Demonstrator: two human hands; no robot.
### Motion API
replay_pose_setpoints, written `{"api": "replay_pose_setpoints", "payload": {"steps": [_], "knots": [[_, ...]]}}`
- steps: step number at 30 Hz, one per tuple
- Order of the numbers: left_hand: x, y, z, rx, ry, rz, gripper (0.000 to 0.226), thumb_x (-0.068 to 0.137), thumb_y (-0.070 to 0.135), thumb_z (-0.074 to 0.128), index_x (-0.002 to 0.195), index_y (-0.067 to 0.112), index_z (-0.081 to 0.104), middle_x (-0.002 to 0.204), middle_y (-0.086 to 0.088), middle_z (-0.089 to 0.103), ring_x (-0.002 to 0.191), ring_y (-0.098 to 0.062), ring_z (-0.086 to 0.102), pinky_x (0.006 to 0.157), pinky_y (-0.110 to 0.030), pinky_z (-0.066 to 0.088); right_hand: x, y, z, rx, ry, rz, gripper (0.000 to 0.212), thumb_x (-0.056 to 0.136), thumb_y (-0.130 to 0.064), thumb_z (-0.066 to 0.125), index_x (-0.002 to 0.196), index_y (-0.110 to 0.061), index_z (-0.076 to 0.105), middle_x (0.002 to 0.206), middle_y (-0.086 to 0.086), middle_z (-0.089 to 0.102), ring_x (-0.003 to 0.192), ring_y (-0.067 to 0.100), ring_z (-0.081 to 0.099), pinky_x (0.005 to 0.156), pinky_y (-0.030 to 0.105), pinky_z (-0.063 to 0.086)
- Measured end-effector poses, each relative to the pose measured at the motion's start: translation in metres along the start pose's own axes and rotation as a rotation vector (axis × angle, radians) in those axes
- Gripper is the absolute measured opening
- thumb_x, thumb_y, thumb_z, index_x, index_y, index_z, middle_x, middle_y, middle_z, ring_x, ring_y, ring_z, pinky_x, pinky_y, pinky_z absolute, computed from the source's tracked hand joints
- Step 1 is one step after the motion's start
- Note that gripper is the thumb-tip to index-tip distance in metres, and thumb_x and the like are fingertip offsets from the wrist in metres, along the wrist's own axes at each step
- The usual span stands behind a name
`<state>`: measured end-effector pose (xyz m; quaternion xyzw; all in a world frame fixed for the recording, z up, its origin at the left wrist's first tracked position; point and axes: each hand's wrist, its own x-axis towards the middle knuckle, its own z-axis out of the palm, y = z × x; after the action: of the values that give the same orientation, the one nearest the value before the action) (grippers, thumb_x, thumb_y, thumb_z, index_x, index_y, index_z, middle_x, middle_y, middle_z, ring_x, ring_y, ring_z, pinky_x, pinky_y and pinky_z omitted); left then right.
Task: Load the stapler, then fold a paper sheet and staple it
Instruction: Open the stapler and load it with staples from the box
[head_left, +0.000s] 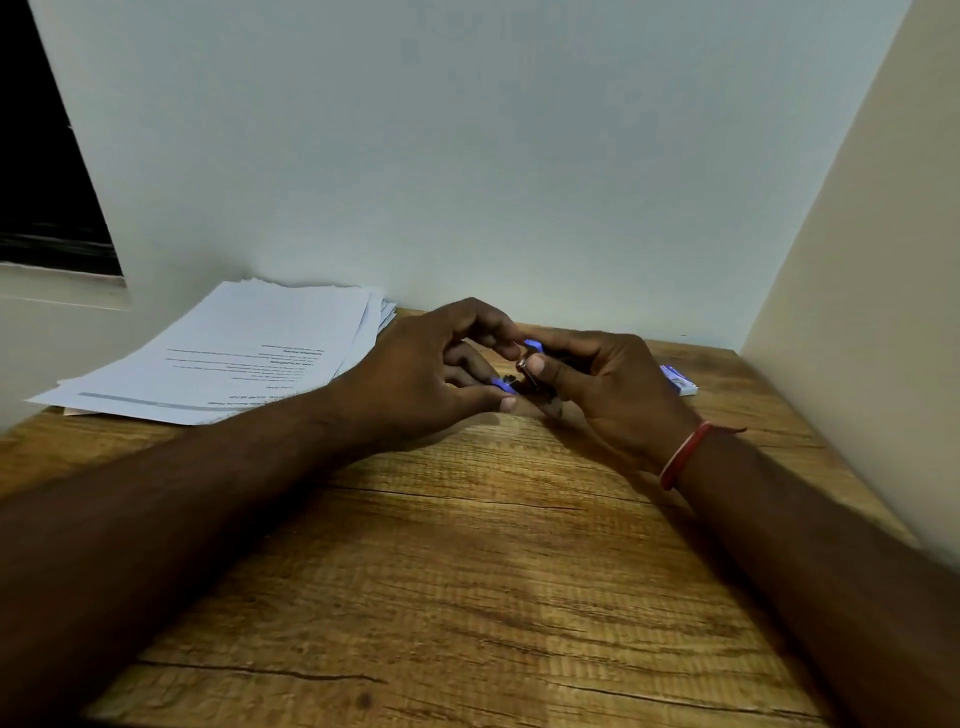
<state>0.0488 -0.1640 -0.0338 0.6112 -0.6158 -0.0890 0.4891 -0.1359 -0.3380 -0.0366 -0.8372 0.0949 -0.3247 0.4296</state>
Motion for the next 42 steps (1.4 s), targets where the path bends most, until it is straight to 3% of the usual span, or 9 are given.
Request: {"api": "replay_pose_setpoints", "payload": {"steps": [5, 10, 13, 15, 19, 23, 28, 34, 42], "knots": [[0.000, 0.003, -0.003, 0.130, -0.008, 0.082, 0.071, 0.078, 0.021, 0.103, 0.141, 0.031, 0.073, 0.123, 0.011, 0.075, 0.091, -0.016, 0.081, 0.092, -0.041, 0.068, -0.001, -0.002, 0.001, -0.026, -0.014, 0.052, 0.023, 0.102, -0.020, 0.077, 0.123, -0.018, 0.084, 0.110, -0.011, 0.085, 0.105, 0.001, 0.078, 0.085, 0.014, 0.055], [0.001, 0.001, -0.005, 0.180, -0.024, 0.120, 0.060, 0.080, 0.035, 0.101, 0.135, 0.029, 0.079, 0.125, 0.015, 0.072, 0.097, -0.015, 0.078, 0.088, -0.040, 0.068, -0.007, -0.008, 0.000, -0.052, -0.172, 0.087, 0.021, 0.107, -0.031, 0.070, 0.117, -0.023, 0.086, 0.105, -0.005, 0.085, 0.094, 0.009, 0.077, 0.076, 0.013, 0.053], [0.001, 0.000, -0.003, 0.207, -0.025, 0.079, 0.056, 0.082, 0.031, 0.100, 0.134, 0.029, 0.079, 0.118, 0.018, 0.075, 0.100, -0.009, 0.077, 0.091, -0.039, 0.067, -0.008, -0.011, -0.003, -0.008, -0.303, 0.073, 0.033, 0.094, -0.031, 0.084, 0.126, -0.025, 0.082, 0.113, -0.009, 0.084, 0.106, 0.012, 0.077, 0.086, 0.021, 0.058], [0.001, 0.000, -0.003, 0.204, -0.023, 0.049, 0.049, 0.083, 0.028, 0.099, 0.128, 0.030, 0.082, 0.110, 0.018, 0.078, 0.100, -0.008, 0.078, 0.093, -0.037, 0.067, -0.006, -0.007, -0.002, -0.149, -0.342, 0.055, 0.040, 0.088, -0.032, 0.091, 0.126, -0.030, 0.081, 0.109, -0.011, 0.082, 0.098, 0.006, 0.075, 0.081, 0.023, 0.056], [0.000, -0.001, -0.004, 0.183, -0.010, 0.016, 0.043, 0.077, 0.028, 0.103, 0.116, 0.032, 0.084, 0.103, 0.020, 0.081, 0.098, -0.008, 0.079, 0.092, -0.038, 0.067, -0.001, 0.003, 0.005, -0.359, -0.307, -0.011, 0.030, 0.095, -0.035, 0.086, 0.125, -0.032, 0.079, 0.103, -0.017, 0.079, 0.092, 0.000, 0.071, 0.076, 0.016, 0.050], [0.001, -0.006, -0.002, 0.129, 0.007, -0.024, 0.044, 0.074, 0.027, 0.105, 0.110, 0.030, 0.081, 0.101, 0.009, 0.083, 0.095, -0.012, 0.081, 0.091, -0.047, 0.068, -0.001, 0.004, 0.011, -0.434, -0.309, -0.098, 0.024, 0.102, -0.039, 0.077, 0.124, -0.032, 0.076, 0.107, -0.015, 0.077, 0.097, 0.005, 0.069, 0.081, 0.029, 0.057], [0.003, -0.009, 0.003, 0.093, 0.024, -0.054, 0.046, 0.072, 0.023, 0.106, 0.109, 0.025, 0.079, 0.100, 0.003, 0.083, 0.094, -0.015, 0.081, 0.090, -0.045, 0.069, 0.000, 0.009, 0.016, -0.573, -0.268, -0.208, 0.028, 0.106, -0.032, 0.071, 0.131, -0.020, 0.070, 0.117, -0.004, 0.074, 0.100, 0.010, 0.064, 0.084, 0.032, 0.054], [0.004, -0.013, 0.005, 0.085, 0.047, -0.048, 0.048, 0.071, 0.022, 0.106, 0.109, 0.026, 0.078, 0.100, 0.005, 0.082, 0.096, -0.014, 0.081, 0.091, -0.046, 0.069, -0.002, 0.013, 0.019, -0.663, -0.226, -0.232, 0.036, 0.107, -0.029, 0.068, 0.140, -0.020, 0.062, 0.125, 0.000, 0.069, 0.101, 0.008, 0.057, 0.081, 0.027, 0.044], [0.005, -0.013, 0.007, 0.083, 0.073, -0.037, 0.047, 0.072, 0.017, 0.106, 0.109, 0.023, 0.078, 0.098, 0.004, 0.081, 0.094, -0.014, 0.081, 0.089, -0.045, 0.069, -0.003, 0.012, 0.019, -0.714, -0.209, -0.234, 0.042, 0.106, -0.033, 0.069, 0.145, -0.022, 0.056, 0.130, 0.000, 0.068, 0.106, 0.016, 0.063, 0.086, 0.036, 0.057]]}}
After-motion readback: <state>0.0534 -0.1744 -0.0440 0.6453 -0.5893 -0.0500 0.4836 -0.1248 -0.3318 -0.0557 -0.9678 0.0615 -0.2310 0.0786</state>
